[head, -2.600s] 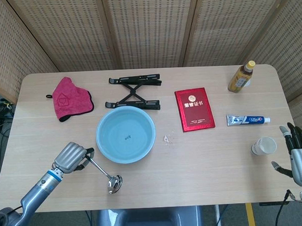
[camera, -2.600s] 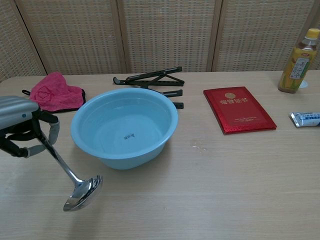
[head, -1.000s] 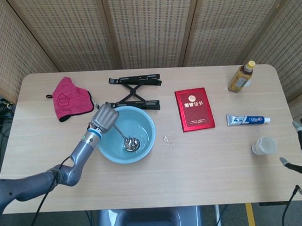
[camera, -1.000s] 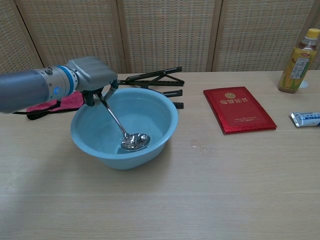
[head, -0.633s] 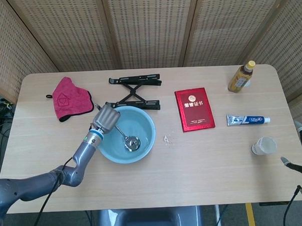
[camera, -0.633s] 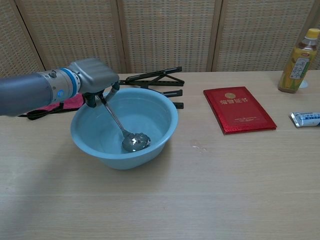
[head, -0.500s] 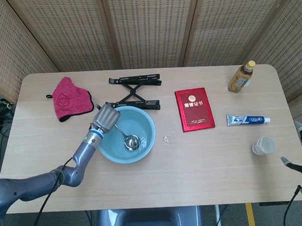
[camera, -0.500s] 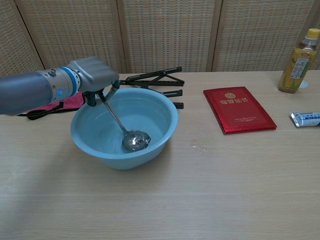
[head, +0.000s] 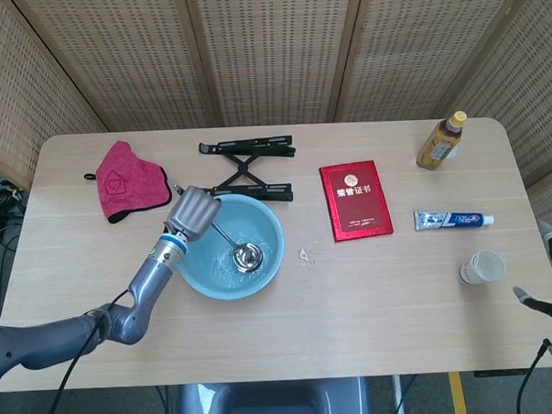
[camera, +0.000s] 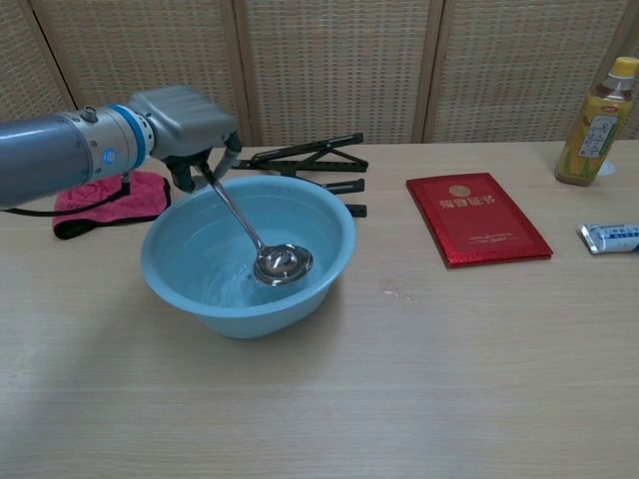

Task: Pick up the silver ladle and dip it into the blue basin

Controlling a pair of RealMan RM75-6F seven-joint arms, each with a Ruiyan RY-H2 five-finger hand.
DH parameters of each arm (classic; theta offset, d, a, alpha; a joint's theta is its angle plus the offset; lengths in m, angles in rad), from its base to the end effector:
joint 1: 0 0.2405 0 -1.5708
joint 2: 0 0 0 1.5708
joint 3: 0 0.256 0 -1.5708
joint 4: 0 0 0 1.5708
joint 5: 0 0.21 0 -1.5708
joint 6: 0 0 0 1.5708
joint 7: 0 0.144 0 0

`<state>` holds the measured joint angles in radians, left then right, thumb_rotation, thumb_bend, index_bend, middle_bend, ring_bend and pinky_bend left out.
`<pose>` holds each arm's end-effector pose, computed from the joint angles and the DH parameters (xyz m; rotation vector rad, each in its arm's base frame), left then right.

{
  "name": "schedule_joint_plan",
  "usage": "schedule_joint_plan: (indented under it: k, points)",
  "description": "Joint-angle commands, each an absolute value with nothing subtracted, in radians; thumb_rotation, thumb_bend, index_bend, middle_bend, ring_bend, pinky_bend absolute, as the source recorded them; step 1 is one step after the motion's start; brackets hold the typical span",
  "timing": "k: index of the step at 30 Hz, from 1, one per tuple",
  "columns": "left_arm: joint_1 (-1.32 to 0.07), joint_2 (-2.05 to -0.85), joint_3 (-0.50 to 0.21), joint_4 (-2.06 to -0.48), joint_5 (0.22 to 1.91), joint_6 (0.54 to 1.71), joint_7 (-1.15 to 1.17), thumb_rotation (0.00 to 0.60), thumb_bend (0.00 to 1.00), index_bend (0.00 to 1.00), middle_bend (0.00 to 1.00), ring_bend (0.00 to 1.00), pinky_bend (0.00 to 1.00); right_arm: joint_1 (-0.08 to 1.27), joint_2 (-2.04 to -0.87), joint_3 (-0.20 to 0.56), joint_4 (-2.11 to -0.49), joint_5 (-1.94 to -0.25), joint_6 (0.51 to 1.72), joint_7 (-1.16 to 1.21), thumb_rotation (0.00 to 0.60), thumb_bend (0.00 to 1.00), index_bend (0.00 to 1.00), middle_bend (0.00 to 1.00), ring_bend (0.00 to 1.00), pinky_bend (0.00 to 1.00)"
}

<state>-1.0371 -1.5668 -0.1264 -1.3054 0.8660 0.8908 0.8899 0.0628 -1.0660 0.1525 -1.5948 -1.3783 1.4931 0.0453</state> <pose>-0.1042 0.4098 -0.0160 -1.9892 -0.3036 -0.5159 -0.3276 -0.1939 0.2019 1.2067 -0.8608 0.8984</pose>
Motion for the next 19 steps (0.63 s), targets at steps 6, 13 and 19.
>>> schedule_joint_plan:
  k: [6,13,19]
  points:
    - [-1.057,-1.472,-0.156,-1.414,0.829,0.911,0.922,0.600,0.65,0.80,0.93,0.93,1.00,0.067,-1.067,0.153,-1.599,-1.377,1.488,0.038,0.600,0.00,0.00,0.00,0.00,0.00]
    - [-1.084,-1.393,-0.169,-1.503,0.770,0.913,0.955,0.600,0.65,0.80,0.93,0.93,1.00,0.072,-1.073,0.153,-1.601,-1.372,1.480,0.022,0.600,0.00,0.00,0.00,0.00,0.00]
    - [-1.101,-1.352,-0.171,-1.550,0.758,0.930,0.962,0.600,0.65,0.80,0.93,0.93,1.00,0.075,-1.077,0.153,-1.603,-1.367,1.475,0.008,0.600,0.00,0.00,0.00,0.00,0.00]
